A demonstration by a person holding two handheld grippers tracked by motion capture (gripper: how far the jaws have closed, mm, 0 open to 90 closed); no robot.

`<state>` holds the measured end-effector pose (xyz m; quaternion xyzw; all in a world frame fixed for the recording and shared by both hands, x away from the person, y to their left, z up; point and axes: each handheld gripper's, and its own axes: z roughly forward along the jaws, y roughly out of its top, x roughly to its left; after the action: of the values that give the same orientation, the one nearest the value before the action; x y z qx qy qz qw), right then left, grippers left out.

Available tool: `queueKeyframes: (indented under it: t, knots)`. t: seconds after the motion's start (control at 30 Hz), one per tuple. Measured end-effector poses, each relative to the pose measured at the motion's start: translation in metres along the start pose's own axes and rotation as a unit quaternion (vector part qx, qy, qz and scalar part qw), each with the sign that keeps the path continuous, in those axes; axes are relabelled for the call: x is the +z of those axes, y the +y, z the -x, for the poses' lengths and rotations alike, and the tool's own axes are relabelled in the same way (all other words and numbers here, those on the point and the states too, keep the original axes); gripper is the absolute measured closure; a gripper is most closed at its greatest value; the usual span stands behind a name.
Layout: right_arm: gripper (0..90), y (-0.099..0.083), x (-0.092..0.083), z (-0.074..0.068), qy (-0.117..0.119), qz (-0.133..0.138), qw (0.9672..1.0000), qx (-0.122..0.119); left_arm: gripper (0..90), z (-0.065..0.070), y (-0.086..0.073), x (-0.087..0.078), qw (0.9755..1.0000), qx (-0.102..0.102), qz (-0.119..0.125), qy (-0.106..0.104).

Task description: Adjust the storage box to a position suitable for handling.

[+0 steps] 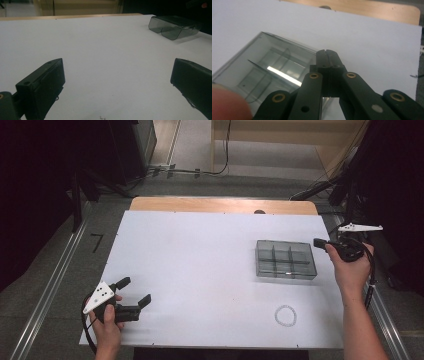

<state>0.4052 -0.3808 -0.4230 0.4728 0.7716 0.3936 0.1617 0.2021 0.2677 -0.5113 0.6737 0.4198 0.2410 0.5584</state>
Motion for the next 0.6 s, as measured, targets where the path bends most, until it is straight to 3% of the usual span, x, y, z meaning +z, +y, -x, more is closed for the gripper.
queueKeyframes:
  t: [0.2,0.37,0.5,0.6]
  knots:
    - [88.1,-0.005,0.021,0.019,-0.02,-0.043,0.9985,0.028,0.0,0.0,0.0,0.001,1.0,0.001,-0.003,0.003]
    - [88.2,-0.011,0.033,0.031,-0.035,-0.063,0.9963,0.047,0.0,0.0,0.0,0.0,1.0,0.0,0.002,0.001]
    - [88.3,-0.015,0.043,0.039,-0.026,-0.078,0.9946,0.063,0.0,0.0,0.0,0.0,1.0,-0.001,0.001,0.001]
    - [88.2,-0.018,0.046,0.042,-0.004,-0.084,0.9937,0.074,0.0,0.0,0.0,0.0,1.0,0.001,-0.002,0.002]
